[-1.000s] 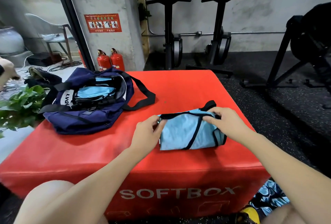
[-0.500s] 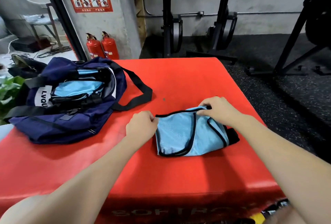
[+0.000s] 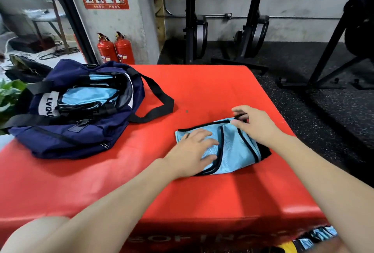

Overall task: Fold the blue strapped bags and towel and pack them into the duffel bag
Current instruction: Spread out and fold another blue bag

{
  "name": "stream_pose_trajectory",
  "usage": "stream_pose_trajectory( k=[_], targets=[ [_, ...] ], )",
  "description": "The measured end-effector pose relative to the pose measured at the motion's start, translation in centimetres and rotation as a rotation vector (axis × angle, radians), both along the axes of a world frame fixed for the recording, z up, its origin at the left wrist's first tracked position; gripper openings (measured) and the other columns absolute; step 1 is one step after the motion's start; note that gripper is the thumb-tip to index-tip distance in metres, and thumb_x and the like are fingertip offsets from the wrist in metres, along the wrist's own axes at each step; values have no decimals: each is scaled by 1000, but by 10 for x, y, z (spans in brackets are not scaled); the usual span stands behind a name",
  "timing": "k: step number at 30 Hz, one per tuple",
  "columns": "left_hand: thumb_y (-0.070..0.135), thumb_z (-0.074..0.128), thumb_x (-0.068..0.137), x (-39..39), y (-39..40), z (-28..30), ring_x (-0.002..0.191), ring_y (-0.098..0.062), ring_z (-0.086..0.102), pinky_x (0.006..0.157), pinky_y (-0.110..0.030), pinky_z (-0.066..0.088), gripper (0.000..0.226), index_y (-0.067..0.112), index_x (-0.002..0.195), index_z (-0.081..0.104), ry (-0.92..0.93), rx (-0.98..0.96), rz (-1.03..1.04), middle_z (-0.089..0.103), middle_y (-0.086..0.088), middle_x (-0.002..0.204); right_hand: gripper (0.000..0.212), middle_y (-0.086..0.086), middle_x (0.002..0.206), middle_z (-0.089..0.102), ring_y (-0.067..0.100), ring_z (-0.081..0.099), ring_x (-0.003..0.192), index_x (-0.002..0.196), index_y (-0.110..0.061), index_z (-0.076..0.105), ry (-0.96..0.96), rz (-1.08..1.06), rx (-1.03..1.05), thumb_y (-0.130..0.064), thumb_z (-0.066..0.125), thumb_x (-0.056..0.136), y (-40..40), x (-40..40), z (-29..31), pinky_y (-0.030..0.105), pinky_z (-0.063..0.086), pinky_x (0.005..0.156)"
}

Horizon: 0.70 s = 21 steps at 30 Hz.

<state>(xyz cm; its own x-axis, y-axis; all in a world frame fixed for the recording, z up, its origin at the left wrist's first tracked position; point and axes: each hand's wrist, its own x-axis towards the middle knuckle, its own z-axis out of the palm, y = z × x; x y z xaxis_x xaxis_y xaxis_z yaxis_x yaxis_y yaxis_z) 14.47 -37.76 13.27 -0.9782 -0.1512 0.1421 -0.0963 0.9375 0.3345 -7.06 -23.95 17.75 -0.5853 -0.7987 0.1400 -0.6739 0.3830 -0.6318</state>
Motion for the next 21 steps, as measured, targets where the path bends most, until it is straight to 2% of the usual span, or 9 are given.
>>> stream_pose_trajectory(
  k=[2, 4, 7, 8, 10, 13, 16, 21],
  targets=[
    [58, 41, 100, 1, 2, -4, 153, -20, 7, 123, -47, 12, 56, 38, 151, 33, -172, -45, 51, 19, -1, 164, 34, -3, 118, 60, 13, 59, 101, 124, -20, 63, 156, -45, -74, -17, 71, 91, 4, 4, 1, 22, 41, 93],
    [62, 34, 100, 4, 1, -1, 154, -19, 1, 123, -48, 3, 60, 41, 154, 23, -219, -82, 84, 10, 0, 167, 27, -3, 109, 58, 11, 55, 90, 119, -16, 65, 264, -44, -149, -15, 67, 92, 9, 19, 6, 18, 39, 88],
    [58, 35, 101, 4, -3, 3, 154, -22, 3, 121, -53, -2, 54, 39, 152, 31, -189, -91, 112, 20, 2, 163, 20, -4, 91, 61, 14, 57, 81, 114, -19, 64, 305, 13, -78, -24, 63, 94, 13, 59, 6, 34, 48, 83],
    [53, 37, 102, 5, -6, 3, 155, -22, 2, 120, -54, -3, 51, 38, 151, 34, -170, -94, 134, 23, 2, 163, 22, -5, 89, 63, 17, 59, 83, 115, -22, 61, 308, 38, 8, -32, 60, 96, 16, 76, 3, 36, 49, 80],
    [43, 38, 104, 8, -17, 1, 155, -23, 1, 121, -54, -4, 45, 38, 148, 39, -137, -82, 196, 22, 2, 164, 31, -6, 98, 66, 20, 63, 93, 121, -28, 55, 333, 80, 181, -48, 51, 98, 20, 105, -5, 35, 48, 77],
    [37, 41, 105, 16, -37, 1, 153, -19, 13, 120, -47, 7, 41, 40, 146, 44, -119, 0, 270, 28, 3, 161, 45, -5, 114, 63, 22, 61, 109, 129, -30, 50, 392, 74, 322, -61, 42, 97, 26, 123, -21, 35, 45, 81],
    [37, 44, 103, 23, -43, 2, 139, -14, 34, 111, -40, 21, 38, 38, 141, 51, -84, -28, 288, 45, 8, 144, 53, -5, 115, 60, 19, 53, 118, 127, -27, 54, 423, 58, 301, -67, 41, 95, 30, 118, -33, 35, 43, 93],
    [46, 50, 99, 39, -31, 10, 110, -19, 56, 96, -38, 39, 29, 32, 118, 66, -55, -132, 271, 60, 7, 110, 47, -1, 122, 60, 24, 53, 121, 130, -24, 55, 446, -1, 267, -55, 51, 95, 39, 87, -38, 38, 40, 101]
  ],
)
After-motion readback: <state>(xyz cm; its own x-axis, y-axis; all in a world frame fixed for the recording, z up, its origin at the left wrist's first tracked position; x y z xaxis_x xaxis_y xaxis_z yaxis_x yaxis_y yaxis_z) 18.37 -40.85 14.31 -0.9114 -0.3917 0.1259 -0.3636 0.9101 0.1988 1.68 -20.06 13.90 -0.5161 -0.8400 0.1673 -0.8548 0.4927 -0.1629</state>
